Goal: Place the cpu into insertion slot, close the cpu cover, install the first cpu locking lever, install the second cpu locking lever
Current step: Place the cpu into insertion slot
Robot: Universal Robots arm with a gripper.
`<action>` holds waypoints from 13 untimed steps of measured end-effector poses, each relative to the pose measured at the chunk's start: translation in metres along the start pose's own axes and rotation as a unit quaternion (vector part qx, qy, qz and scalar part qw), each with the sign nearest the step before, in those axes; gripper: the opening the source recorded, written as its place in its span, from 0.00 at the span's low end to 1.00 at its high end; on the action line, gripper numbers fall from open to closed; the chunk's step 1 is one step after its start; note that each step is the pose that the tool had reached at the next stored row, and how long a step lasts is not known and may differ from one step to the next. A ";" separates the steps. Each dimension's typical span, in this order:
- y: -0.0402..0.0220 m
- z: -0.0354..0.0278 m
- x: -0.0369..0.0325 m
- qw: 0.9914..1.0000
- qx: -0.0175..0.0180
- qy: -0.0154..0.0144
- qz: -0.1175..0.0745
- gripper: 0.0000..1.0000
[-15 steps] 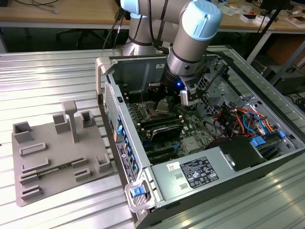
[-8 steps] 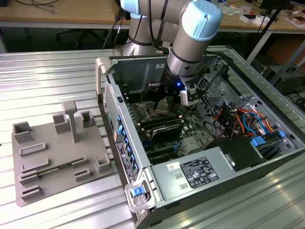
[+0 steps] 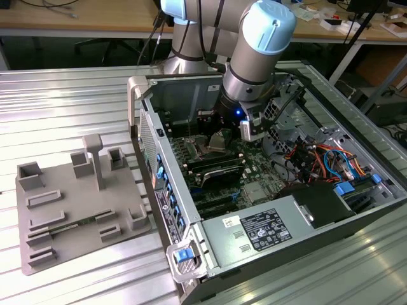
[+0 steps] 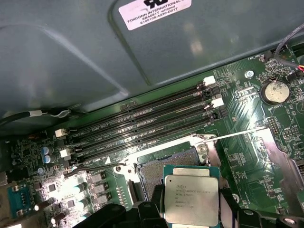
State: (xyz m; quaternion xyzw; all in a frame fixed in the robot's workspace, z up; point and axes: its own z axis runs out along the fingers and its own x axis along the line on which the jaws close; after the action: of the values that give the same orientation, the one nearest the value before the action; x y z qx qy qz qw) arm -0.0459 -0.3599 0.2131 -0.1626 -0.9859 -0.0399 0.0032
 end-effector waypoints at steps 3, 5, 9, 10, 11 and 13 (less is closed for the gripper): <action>0.0000 0.0001 0.0000 1.000 0.000 0.000 0.001 0.55; 0.0000 0.0002 0.0000 1.000 0.000 0.000 0.001 0.55; 0.0000 0.0004 0.0000 1.000 0.000 0.000 0.002 0.55; 0.0000 0.0004 0.0000 1.000 0.000 0.000 0.003 0.55; 0.0000 0.0005 0.0000 1.000 0.000 0.000 0.003 0.55; 0.0000 0.0006 0.0000 1.000 0.000 0.000 0.004 0.55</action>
State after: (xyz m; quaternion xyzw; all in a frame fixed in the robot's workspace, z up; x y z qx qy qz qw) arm -0.0459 -0.3599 0.2125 -0.1662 -0.9853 -0.0399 0.0031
